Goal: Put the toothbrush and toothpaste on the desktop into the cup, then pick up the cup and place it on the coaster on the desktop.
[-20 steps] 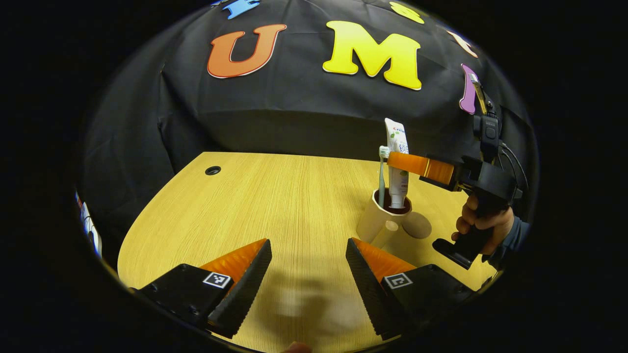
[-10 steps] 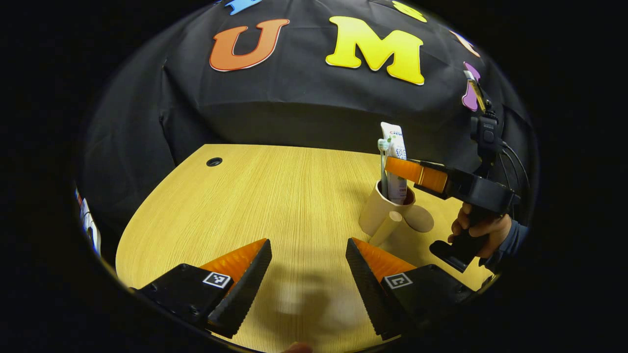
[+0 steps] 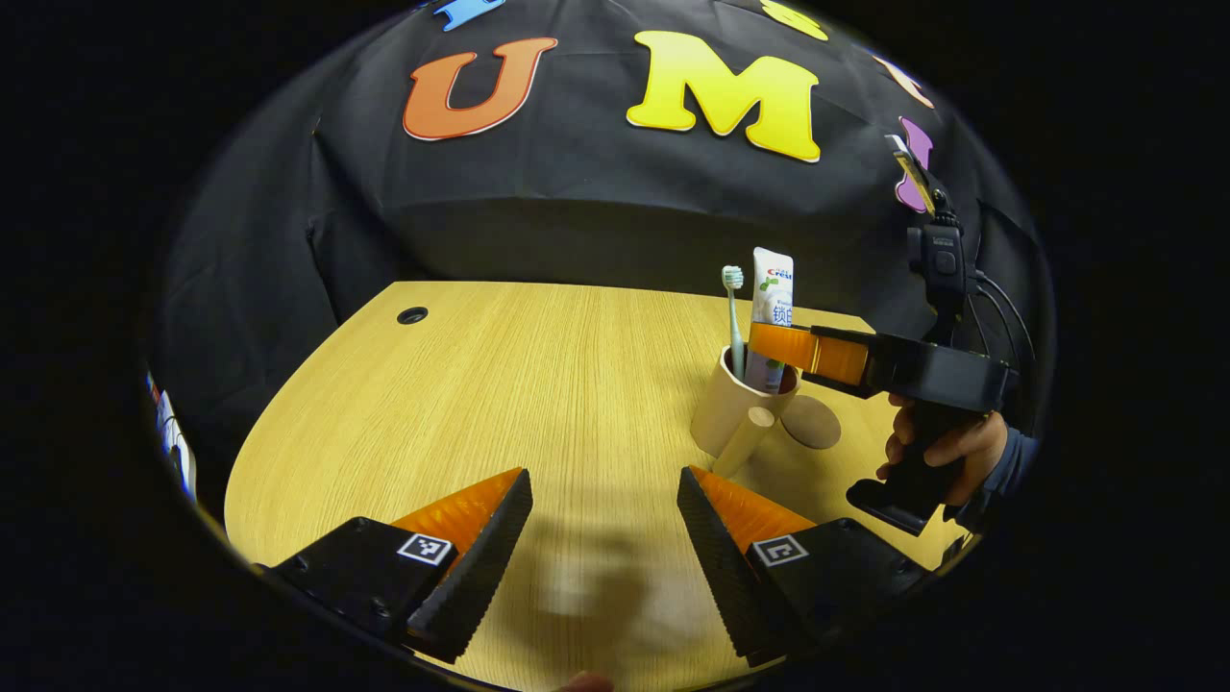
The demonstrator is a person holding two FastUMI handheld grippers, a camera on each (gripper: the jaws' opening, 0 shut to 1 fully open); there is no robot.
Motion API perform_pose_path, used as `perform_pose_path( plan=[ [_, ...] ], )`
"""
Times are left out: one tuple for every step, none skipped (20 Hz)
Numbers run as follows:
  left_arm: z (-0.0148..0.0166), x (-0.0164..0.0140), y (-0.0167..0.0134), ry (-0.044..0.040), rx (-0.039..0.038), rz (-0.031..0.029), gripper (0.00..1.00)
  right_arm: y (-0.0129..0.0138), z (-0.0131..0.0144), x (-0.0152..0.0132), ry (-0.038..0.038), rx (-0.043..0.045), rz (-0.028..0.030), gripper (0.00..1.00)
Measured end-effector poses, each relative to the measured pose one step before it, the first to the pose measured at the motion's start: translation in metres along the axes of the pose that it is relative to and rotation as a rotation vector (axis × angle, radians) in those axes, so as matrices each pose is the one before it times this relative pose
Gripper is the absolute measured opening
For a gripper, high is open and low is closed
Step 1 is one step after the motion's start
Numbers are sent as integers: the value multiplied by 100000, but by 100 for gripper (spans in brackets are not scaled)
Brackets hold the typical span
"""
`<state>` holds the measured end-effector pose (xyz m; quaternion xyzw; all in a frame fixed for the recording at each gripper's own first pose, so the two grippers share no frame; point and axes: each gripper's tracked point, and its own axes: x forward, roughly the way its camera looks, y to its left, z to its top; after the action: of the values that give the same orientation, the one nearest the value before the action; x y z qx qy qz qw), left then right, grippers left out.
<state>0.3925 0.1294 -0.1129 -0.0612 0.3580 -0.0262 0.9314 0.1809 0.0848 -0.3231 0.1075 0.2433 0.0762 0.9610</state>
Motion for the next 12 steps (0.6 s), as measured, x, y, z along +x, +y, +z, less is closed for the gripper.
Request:
perform_pose_path(
  plan=[
    [133, 16, -159, -212, 5, -97, 97, -54, -45, -325, 565, -169, 347, 27],
    [-30, -84, -158, -198, -98, -128, 97, -42, -66, -259, 1069, -167, 440, 22],
    [-3, -45, -302, 48, -98, -87, 97, -191, -117, -386, 1057, -167, 120, 32],
    [89, 59, -114, 19, -123, -62, 97, -13, -31, -381, 1123, 134, 730, 32],
    [15, 42, -119, 284, -109, 79, 97, 63, -62, -432, 808, 217, 734, 33],
    [10, -18, -255, 141, -80, 2, 97, -70, 146, -536, 509, -280, 123, 36],
    [111, -39, -323, -23, 16, -236, 97, -192, 151, -517, -54, -607, -283, 37],
    [5, -157, -377, -3, 372, -228, 97, -157, 271, -659, -198, -407, 21, 46],
    [192, -39, -287, -46, 650, -73, 97, -75, 142, -512, -125, 13, 337, 50],
    [142, 107, -246, -93, 705, -88, 97, -207, 231, -654, 189, 228, -47, 59],
    [326, 107, -327, 108, 559, -64, 97, -153, 163, -621, 57, 215, -28, 68],
    [40, -101, -224, 1032, 391, 346, 97, -365, 368, -559, -640, 68, -582, 70]
  ],
)
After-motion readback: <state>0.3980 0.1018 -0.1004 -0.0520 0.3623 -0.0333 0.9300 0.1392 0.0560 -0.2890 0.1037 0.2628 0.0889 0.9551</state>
